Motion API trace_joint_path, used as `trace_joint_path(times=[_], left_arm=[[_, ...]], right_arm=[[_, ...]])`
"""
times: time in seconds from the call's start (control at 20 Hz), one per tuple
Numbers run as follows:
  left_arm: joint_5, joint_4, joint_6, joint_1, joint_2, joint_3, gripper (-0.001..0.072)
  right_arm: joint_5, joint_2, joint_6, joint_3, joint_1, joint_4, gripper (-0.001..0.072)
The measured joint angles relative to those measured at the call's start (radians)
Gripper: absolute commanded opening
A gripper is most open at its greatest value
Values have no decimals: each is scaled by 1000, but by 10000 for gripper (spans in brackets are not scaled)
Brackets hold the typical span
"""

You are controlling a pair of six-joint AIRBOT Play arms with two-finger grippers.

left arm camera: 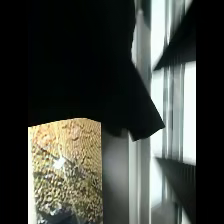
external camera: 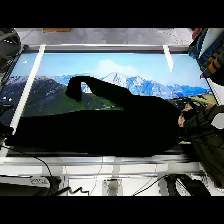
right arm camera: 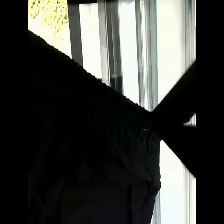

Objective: Fold the clothes and pants, and hang the long-sleeved shirts on hangers.

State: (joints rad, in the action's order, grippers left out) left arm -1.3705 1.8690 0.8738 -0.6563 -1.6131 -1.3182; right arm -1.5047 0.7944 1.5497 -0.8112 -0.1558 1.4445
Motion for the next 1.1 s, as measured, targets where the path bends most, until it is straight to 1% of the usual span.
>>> trace_joint_path(times=[0.05,0.1,0.3,0.4,0.45,0.5,0.65,0.7,0.75,0.9,1.0,1.1], left_arm=[[11,14,28,0,-2,0,706],[13,30,56,0,-4,0,705],[31,84,146,0,-6,-2,693],[42,95,171,4,-6,-6,683],[51,99,182,6,-6,-11,613],[62,103,201,12,-6,-18,560],[103,107,253,34,-6,-51,556],[118,108,273,44,-6,-62,513],[134,108,289,56,-6,-73,423],[172,101,331,97,-6,-103,415],[188,79,343,117,-6,-121,415],[200,47,350,130,-6,-134,427]], right_arm=[[0,0,3,0,0,-2,489],[1,0,4,0,0,-3,537],[18,0,7,0,0,2,536],[58,0,8,-1,0,10,534],[95,0,8,-1,0,14,532],[144,0,10,-1,0,20,532],[324,14,33,-2,0,25,529],[382,31,42,-8,0,29,529],[427,55,51,-19,0,32,529],[515,185,63,-91,-20,39,528],[540,296,66,-171,-68,24,528],[516,418,50,-271,-142,-43,537]])
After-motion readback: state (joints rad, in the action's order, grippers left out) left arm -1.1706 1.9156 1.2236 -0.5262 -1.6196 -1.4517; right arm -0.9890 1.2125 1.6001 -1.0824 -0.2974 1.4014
